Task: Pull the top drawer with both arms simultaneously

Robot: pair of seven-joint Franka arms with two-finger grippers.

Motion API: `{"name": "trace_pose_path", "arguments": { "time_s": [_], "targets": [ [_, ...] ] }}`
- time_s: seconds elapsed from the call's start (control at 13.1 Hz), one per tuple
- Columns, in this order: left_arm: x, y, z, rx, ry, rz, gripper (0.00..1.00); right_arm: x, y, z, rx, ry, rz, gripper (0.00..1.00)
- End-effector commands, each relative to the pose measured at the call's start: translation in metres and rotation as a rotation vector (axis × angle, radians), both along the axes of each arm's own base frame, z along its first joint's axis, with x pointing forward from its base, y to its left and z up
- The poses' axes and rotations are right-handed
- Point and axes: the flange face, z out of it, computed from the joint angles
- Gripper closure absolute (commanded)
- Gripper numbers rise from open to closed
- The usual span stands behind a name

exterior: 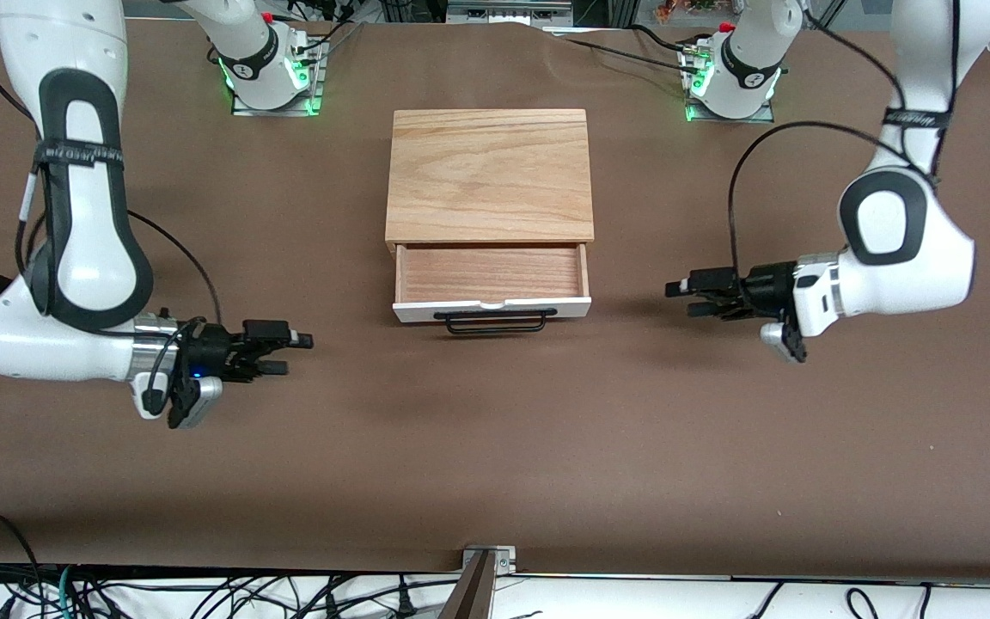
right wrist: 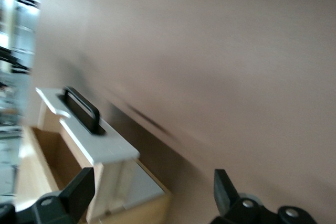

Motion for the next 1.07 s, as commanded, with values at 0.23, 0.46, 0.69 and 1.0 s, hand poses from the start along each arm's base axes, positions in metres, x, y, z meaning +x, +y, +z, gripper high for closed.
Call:
{"name": "trace_pose_path", "arguments": {
  "time_s": [0.23, 0.46, 0.69, 1.0],
  "targets": [
    [-0.048, 0.040, 0.104, 0.396, -0.002, -0.040, 0.00, -0.036, -0.032, 0.081, -0.385, 0.058, 0.073, 0.00],
    [-0.068, 0.059, 0.137, 0.555, -0.029, -0.100, 0.00, -0.050, -0.049, 0.123, -0.579, 0.044, 0.136, 0.00],
    [-0.077, 0.073, 0.168, 0.689, -0.034, -0.132, 0.00, -0.063, -0.062, 0.170, -0.686, 0.088, 0.160, 0.00],
    [-0.086, 0.090, 0.212, 0.862, -0.047, -0.163, 0.00, -0.090, -0.088, 0.196, -0.711, 0.139, -0.015, 0.00]
  ]
}}
